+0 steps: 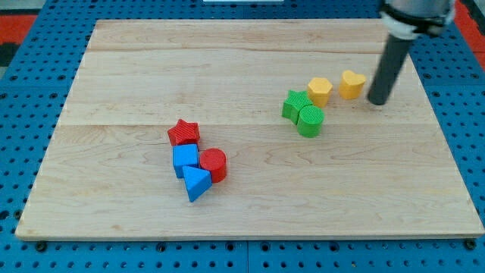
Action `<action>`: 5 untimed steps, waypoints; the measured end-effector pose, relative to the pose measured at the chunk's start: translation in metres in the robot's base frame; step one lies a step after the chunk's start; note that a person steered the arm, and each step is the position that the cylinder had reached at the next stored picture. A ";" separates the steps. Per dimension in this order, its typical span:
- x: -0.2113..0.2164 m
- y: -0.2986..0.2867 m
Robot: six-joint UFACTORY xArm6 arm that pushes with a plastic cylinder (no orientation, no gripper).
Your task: Push the yellow heart at the top left corner of the board
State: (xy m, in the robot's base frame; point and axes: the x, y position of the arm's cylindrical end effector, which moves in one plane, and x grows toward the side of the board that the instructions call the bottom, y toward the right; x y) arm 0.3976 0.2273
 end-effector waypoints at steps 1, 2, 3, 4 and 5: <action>-0.037 -0.034; -0.061 -0.100; -0.066 -0.152; -0.052 -0.143; -0.052 -0.206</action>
State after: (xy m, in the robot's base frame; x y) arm 0.3460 0.0216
